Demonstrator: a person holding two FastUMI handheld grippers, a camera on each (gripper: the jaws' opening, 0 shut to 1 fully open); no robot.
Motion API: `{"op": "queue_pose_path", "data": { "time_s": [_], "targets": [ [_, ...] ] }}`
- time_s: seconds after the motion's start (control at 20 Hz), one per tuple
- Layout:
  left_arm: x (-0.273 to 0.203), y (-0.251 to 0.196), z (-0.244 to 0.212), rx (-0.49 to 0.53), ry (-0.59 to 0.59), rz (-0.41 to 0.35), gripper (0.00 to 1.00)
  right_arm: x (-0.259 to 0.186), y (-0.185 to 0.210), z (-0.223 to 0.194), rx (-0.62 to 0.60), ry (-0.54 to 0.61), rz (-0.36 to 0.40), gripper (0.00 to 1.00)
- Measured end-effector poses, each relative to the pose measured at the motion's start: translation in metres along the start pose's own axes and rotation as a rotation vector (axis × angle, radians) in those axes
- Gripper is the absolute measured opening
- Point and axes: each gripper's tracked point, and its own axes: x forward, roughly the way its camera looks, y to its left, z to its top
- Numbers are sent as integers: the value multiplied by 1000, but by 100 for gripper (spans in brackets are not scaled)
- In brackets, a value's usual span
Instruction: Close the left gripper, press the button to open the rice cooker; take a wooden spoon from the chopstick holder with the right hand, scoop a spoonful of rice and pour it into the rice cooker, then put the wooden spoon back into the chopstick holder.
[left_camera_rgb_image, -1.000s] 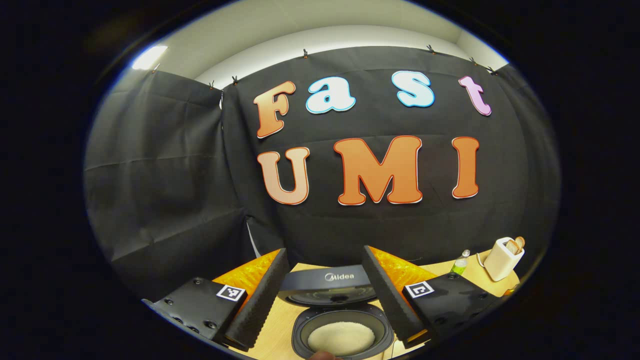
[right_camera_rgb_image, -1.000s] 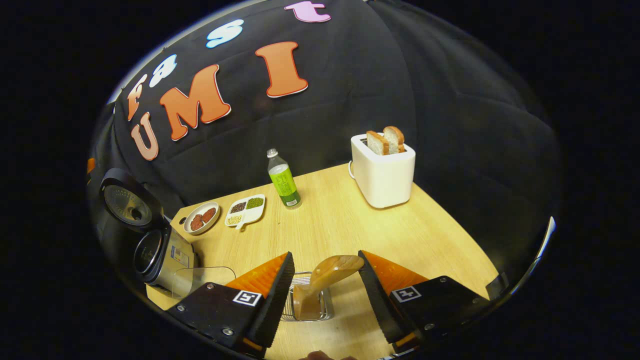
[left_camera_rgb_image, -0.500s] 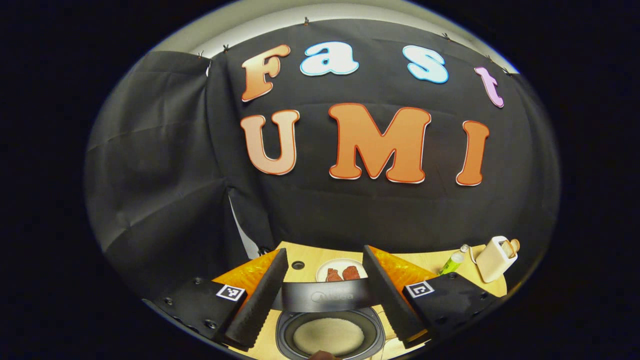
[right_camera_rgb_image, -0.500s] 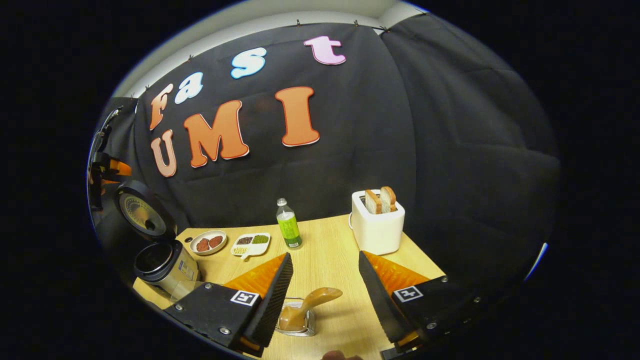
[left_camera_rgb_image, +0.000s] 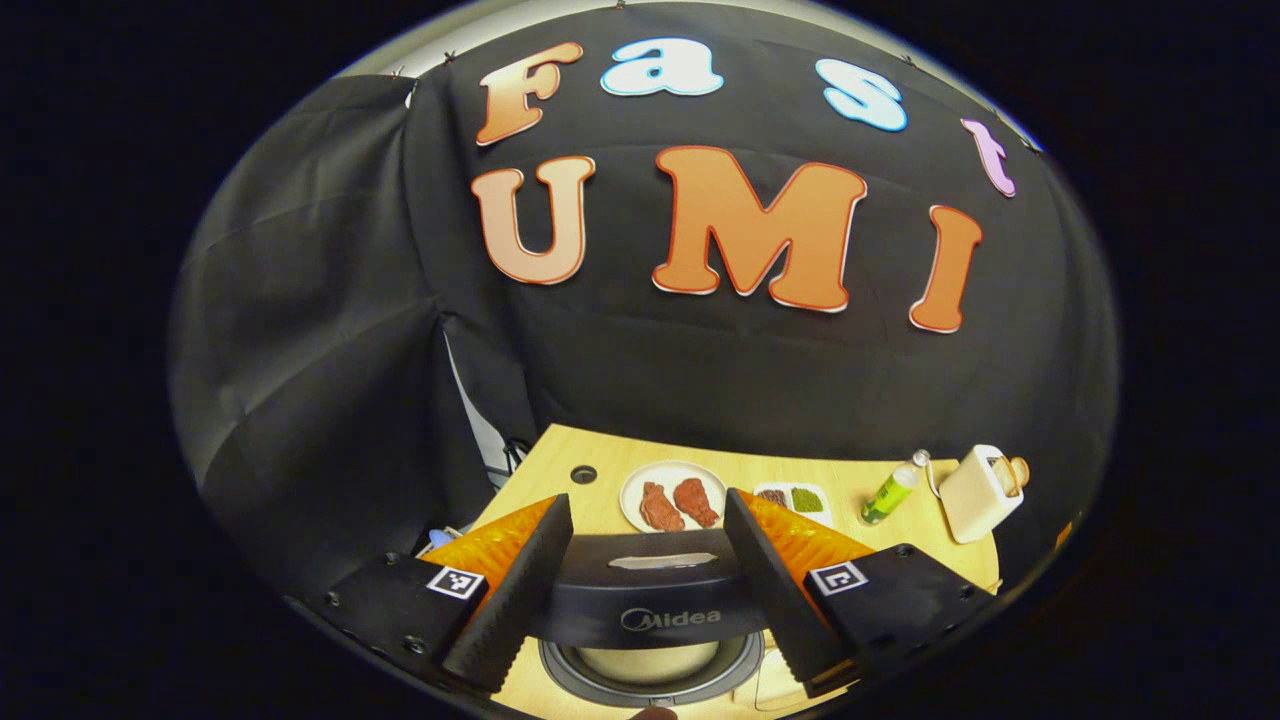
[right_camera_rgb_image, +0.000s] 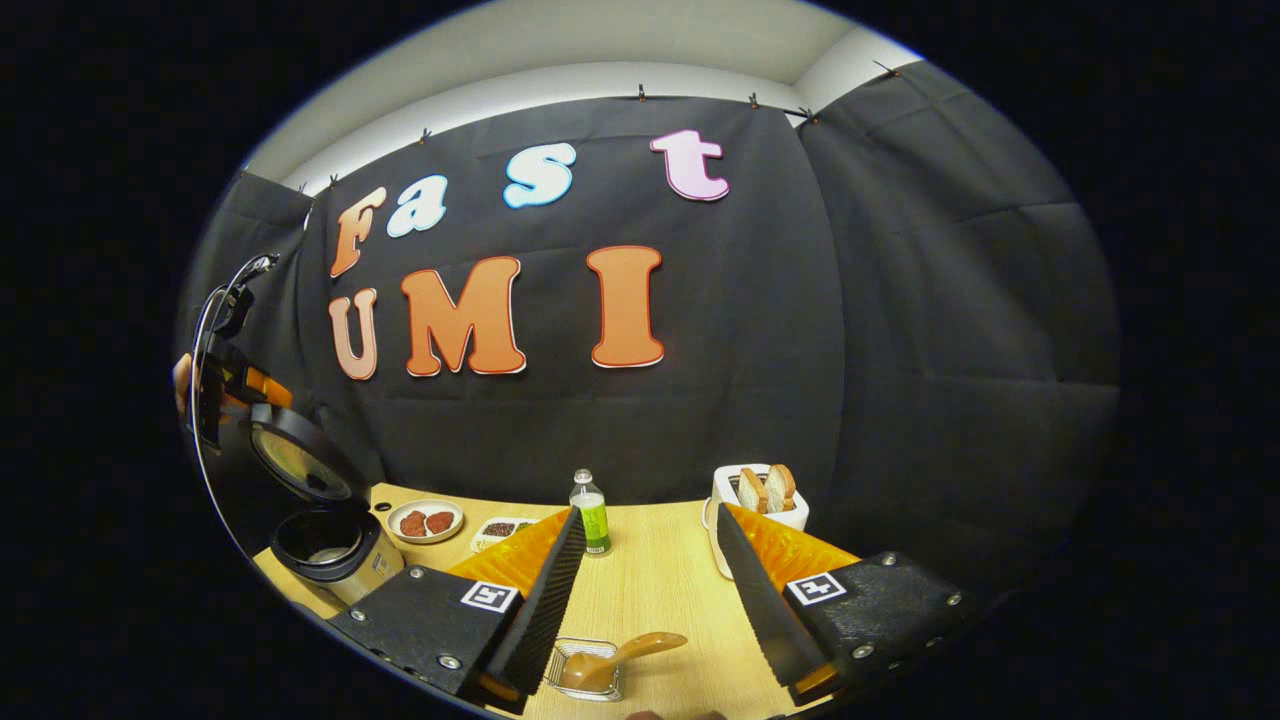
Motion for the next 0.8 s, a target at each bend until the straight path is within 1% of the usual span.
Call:
{"op": "queue_pose_path", "data": {
  "time_s": [0.05,0.1,0.15,0.2,0.25,0.3,0.35,0.4,0.45,0.7,0.8],
  "targets": [
    [-2,-2,-12,-2,35,-9,97,1,2,0,1,-3,7,83],
    [-1,-3,-25,-5,80,-15,100,2,6,-1,5,0,13,83],
    [-4,-4,-40,-10,132,-19,98,3,11,-1,8,3,21,83],
    [-4,0,-60,-13,177,-19,100,4,15,0,11,2,29,83],
    [-5,-2,-70,-7,215,-14,98,5,19,1,12,3,42,83],
    [-8,-2,-77,4,226,-12,100,6,21,0,11,5,47,83],
    [-7,-1,-82,11,249,-9,99,8,24,0,11,4,56,83],
    [-8,-1,-91,15,284,-6,100,8,26,1,12,2,62,83],
    [-9,-2,-99,13,320,-6,98,9,29,2,16,1,70,83],
    [-14,-8,-153,28,545,0,99,14,46,3,21,8,110,83],
    [-10,-7,-173,39,609,8,99,15,54,-4,32,37,126,83]
  ]
}}
